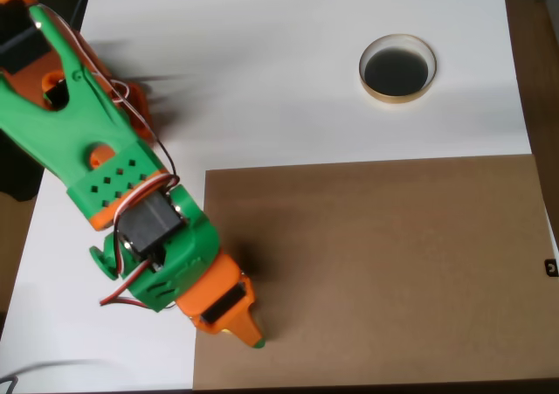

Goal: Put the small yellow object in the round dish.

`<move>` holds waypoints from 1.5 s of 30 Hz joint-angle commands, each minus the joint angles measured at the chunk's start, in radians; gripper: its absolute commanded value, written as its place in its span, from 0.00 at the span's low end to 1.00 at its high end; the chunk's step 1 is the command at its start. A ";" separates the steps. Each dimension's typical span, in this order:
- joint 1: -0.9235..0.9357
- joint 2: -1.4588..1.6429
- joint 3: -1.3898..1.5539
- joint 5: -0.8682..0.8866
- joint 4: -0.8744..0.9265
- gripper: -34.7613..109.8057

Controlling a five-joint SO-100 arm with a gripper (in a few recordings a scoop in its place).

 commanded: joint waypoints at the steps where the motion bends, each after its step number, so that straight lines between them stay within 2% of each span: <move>1: 0.020 0.014 -0.064 -0.006 0.021 0.40; 17: 0.054 -0.009 -0.058 -0.011 0.012 0.38; 31: 0.048 0.002 -0.063 -0.008 0.012 0.24; 45: -0.114 0.152 -0.110 -0.083 0.120 0.24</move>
